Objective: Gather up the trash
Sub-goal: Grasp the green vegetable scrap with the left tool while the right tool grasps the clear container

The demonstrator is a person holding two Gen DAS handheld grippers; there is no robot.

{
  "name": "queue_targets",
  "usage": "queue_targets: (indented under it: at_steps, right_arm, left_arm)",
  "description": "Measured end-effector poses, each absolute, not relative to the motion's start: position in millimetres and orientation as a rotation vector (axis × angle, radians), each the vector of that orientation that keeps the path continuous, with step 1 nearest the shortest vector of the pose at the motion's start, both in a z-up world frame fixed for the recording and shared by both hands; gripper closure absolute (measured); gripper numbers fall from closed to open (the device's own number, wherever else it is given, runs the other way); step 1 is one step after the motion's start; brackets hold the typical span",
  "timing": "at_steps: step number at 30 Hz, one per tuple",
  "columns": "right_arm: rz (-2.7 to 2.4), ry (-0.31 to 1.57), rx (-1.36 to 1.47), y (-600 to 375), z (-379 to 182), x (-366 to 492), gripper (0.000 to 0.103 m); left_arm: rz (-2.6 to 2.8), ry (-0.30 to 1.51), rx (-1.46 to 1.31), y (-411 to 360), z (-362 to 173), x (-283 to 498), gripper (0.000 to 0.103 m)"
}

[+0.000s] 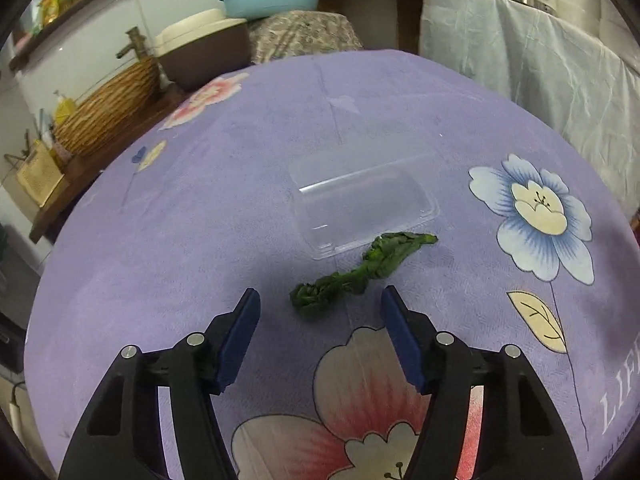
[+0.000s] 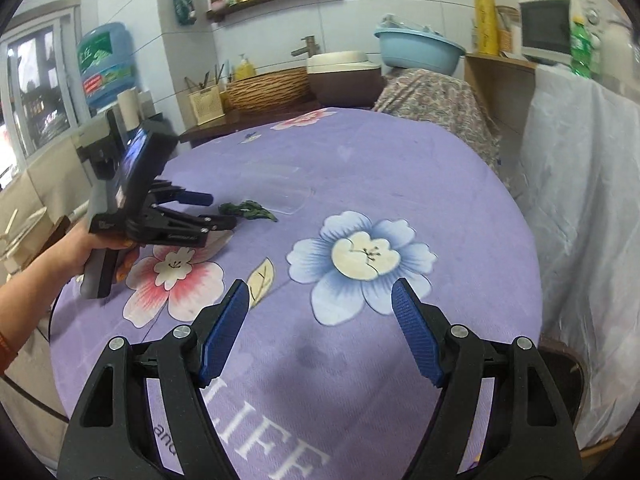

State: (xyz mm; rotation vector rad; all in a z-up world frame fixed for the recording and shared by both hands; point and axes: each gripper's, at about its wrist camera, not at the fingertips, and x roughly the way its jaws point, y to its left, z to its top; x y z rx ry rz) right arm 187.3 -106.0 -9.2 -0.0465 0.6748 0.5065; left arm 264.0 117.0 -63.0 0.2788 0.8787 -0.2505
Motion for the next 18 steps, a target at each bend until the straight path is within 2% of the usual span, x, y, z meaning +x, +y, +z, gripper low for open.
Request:
queue_targets:
  at_steps: [3,5,8,18]
  right_arm:
    - [0.533,0.676,-0.099,-86,-6,198,0.029]
    - [0.565,0.684,-0.13,-71,-5,211,0.029]
    - [0.601,0.687,-0.216,-43,-6,235,0.029]
    - [0.639,0.746,-0.433,36,-23,321,0.029]
  left_arm:
    - [-0.306,0.875,0.274,116,-63,265,0.055]
    - [-0.327,0.875,0.269,116,-63,265,0.076]
    - [-0.344,0.868,0.289,112,-63,261,0.088]
    - [-0.315,0.836,0.182,142,-48,220,0.091]
